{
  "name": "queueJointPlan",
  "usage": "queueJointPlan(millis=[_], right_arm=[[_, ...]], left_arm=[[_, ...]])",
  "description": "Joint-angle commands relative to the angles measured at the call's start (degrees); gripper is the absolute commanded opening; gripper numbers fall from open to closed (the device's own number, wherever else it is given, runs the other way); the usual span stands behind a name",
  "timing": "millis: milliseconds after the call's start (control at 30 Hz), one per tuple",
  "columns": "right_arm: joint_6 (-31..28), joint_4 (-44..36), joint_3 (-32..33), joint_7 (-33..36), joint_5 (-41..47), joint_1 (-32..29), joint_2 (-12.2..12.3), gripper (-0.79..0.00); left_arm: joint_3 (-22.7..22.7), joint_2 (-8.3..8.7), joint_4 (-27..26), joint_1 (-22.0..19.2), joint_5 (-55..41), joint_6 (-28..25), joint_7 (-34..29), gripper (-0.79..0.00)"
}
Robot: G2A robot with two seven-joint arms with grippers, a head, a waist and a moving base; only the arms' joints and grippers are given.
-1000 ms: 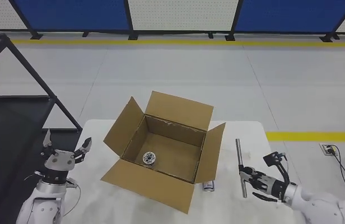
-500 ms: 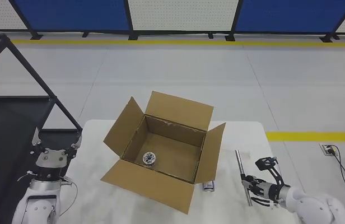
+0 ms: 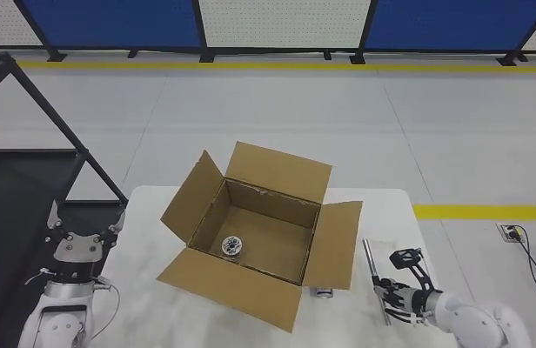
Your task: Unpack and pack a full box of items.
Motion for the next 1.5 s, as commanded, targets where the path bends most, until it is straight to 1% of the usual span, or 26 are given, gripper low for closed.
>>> queueJointPlan(millis=[0,67,167,333,500,567,633,800,900,967,1133,1300,1400,1467], right_arm=[[1.11,0.93,-0.82,0.37,-1.33,0.50,0.13,-0.785],[2.86,1.22,-2.00,-0.27,-3.26,0.76,0.17,-0.785],[3.97,1.06,-3.23,-1.16,-4.22,0.51,0.24,-0.785],[5.48,-0.35,-3.18,-2.30,-4.08,-0.68,0.53,-0.785],[4.01,-2.63,-1.78,-2.37,-2.37,-2.82,1.07,-0.785],[2.23,-3.99,-1.20,-2.01,-1.31,-3.95,1.34,-0.785],[0.65,-5.04,0.01,-1.60,-0.15,-5.09,1.67,-0.785],[-0.62,-7.91,2.89,-2.63,2.05,-8.23,2.30,-0.785],[-0.32,-8.87,5.12,-5.17,4.08,-10.30,2.55,-0.785],[1.20,-9.47,5.98,-6.23,3.98,-11.32,2.68,-0.785],[2.54,-8.57,7.54,-6.70,6.32,-11.82,3.07,-0.785],[2.67,-7.12,8.85,-7.32,9.26,-12.02,3.45,-0.785],[1.73,-6.82,9.27,-7.95,10.88,-12.42,3.67,-0.785],[-0.79,-7.11,9.21,-8.19,11.93,-12.88,3.85,-0.785]], left_arm=[[0.00,0.01,-0.06,-0.08,-0.10,0.05,0.05,0.000],[0.08,0.00,-0.06,-0.15,-0.13,0.16,0.16,0.000],[0.32,0.01,-0.02,-0.30,0.06,0.31,0.35,0.000],[0.52,0.01,0.10,-0.42,0.20,0.41,0.23,0.000],[0.49,0.02,0.09,-0.27,0.20,0.36,0.31,0.000],[0.53,0.01,0.07,-0.20,0.10,0.42,0.28,0.000],[0.59,0.00,0.00,-0.13,0.10,0.36,0.28,0.000],[0.75,-0.01,-0.26,0.04,0.21,0.38,0.23,0.000],[0.82,-0.01,-0.31,0.17,0.25,0.36,0.11,0.000],[0.84,-0.02,-0.31,0.23,0.25,0.30,0.05,0.000],[0.89,-0.02,-0.49,0.46,0.41,0.27,0.03,0.000],[1.09,-0.03,-0.90,0.64,0.79,0.18,0.19,0.000],[1.34,-0.05,-1.14,0.70,1.10,0.17,0.32,0.000],[1.48,-0.06,-1.25,0.72,1.14,0.23,0.35,0.000]])
